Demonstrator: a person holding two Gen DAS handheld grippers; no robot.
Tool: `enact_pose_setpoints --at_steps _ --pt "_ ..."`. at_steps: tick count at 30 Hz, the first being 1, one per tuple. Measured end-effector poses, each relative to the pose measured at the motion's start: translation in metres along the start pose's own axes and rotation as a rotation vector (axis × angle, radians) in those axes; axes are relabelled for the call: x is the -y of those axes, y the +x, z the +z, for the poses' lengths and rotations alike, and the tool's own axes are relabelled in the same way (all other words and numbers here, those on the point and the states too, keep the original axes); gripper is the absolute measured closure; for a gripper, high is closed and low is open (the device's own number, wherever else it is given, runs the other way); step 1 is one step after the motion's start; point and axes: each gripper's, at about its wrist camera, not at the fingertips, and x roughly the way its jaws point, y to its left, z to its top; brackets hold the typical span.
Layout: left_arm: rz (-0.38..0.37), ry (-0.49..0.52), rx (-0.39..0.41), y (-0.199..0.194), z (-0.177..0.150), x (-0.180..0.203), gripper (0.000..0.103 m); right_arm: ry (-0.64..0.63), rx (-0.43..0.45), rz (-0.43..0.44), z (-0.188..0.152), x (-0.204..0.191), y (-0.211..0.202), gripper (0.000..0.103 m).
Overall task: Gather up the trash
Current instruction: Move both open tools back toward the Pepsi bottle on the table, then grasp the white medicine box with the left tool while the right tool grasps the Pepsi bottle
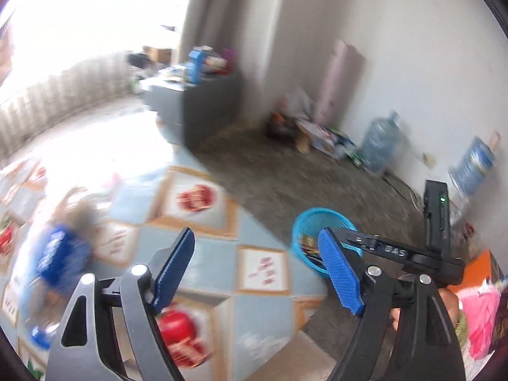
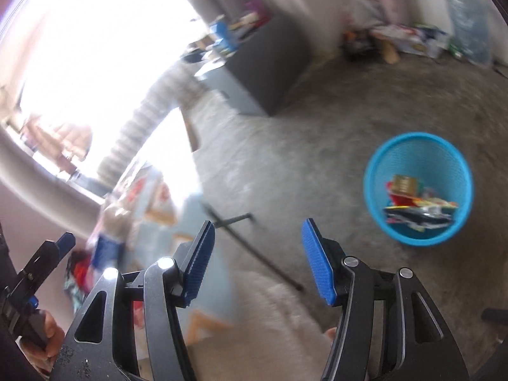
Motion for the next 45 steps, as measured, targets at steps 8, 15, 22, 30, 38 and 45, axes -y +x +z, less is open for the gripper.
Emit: enact_pose_setpoints --at_steps 8,15,22,30,38,45 --pt "0.131 -0.119 0.122 -0.074 -0.024 -0.074 0.025 -0.128 -0.054 0.063 -0.021 -0.07 0.003 0.032" --pt "0.261 -0.232 0.2 -0.131 -0.051 -0.135 0.025 -0.214 -0.131 0.166 -0.037 -0.126 0.022 0.03" --pt "0.333 -0.3 0.218 -0.156 -0.076 -0.181 0.025 -0.267 -0.262 0.275 -0.051 -0.187 0.058 0.03" --pt "0.329 -0.364 0.183 -0.133 -0.083 -0.234 0.033 -0.233 -0.367 0.326 -0.06 -0.224 0.094 0.03" --pt "0.252 -0.417 0.063 -0.069 -0.084 -0.273 0.057 -0.171 -0.432 0.353 -0.062 -0.243 0.127 0.03" --pt "0.151 -0.462 -0.026 -0.041 -0.095 -0.273 0.075 -0.117 -0.478 0.361 -0.064 -0.243 0.146 0.033"
